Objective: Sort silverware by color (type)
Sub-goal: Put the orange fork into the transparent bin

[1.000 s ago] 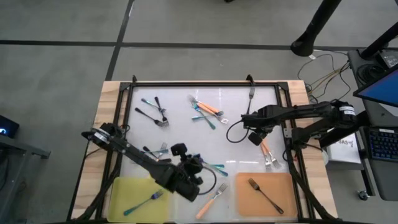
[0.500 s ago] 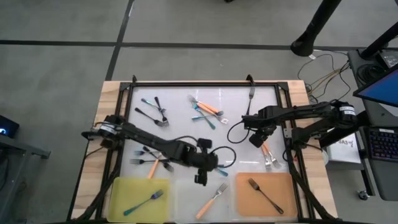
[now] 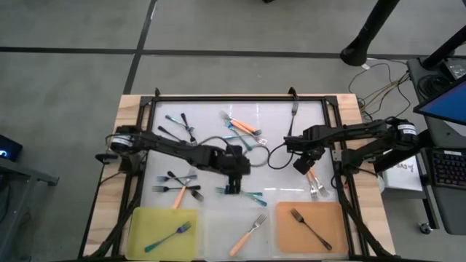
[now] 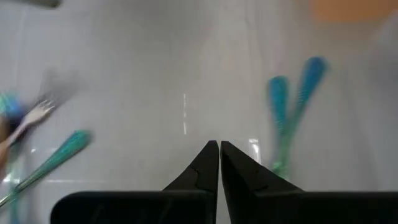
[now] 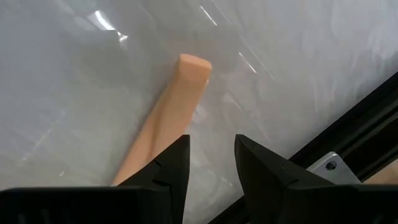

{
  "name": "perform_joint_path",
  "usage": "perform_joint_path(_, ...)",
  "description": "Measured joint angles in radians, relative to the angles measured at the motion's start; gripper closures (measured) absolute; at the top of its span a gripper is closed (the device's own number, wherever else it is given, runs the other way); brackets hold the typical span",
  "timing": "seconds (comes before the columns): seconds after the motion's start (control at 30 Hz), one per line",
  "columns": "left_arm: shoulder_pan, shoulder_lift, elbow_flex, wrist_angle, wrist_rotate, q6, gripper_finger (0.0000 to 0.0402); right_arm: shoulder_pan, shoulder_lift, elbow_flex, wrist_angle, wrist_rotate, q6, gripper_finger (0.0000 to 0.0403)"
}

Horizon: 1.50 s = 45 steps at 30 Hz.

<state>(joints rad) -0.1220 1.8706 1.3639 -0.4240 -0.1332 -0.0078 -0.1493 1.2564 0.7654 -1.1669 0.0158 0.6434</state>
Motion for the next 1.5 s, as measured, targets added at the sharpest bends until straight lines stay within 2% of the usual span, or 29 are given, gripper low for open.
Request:
perform_joint_path(0.17, 0.055, -0.147, -0.18, 0.121, 0.027, -0.011, 0.0402, 0.0, 0.0, 0.0, 0.011, 0.001, 0.001, 0.0284)
perform_joint_path(0.37, 0.072, -0.379, -0.447, 0.325, 0.032, -0.039, 0.0402, 0.0, 0.0, -0.001, 0.067, -0.001, 0.011, 0.0284)
perform_joint_path(0.57, 0.071, -0.583, -0.724, 0.615, 0.029, -0.146, 0.0402, 0.001, 0.002, -0.001, 0.11, -0.044, 0.03, 0.0284)
perform_joint_path(0.8, 0.071, -0.698, -0.951, 0.995, 0.019, -0.251, 0.0402, 0.001, 0.002, -0.001, 0.103, -0.076, 0.032, 0.0284)
perform_joint_path(0.9, 0.071, -0.717, -0.989, 1.101, 0.016, -0.25, 0.0398, 0.001, 0.003, -0.001, 0.103, -0.076, 0.028, 0.0284)
perform_joint_path(1.03, 0.071, -0.727, -0.997, 1.149, 0.014, -0.246, 0.0377, 0.0, 0.011, -0.001, 0.103, -0.076, 0.009, 0.0284)
perform_joint_path(1.33, 0.071, -0.706, -0.921, 1.149, 0.033, -0.197, 0.0308, -0.002, 0.073, -0.054, 0.137, -0.063, -0.008, 0.0284)
perform_joint_path(1.5, 0.071, -0.706, -0.868, 1.104, 0.046, -0.18, 0.0283, -0.002, 0.108, -0.074, 0.159, -0.067, -0.01, 0.0284)
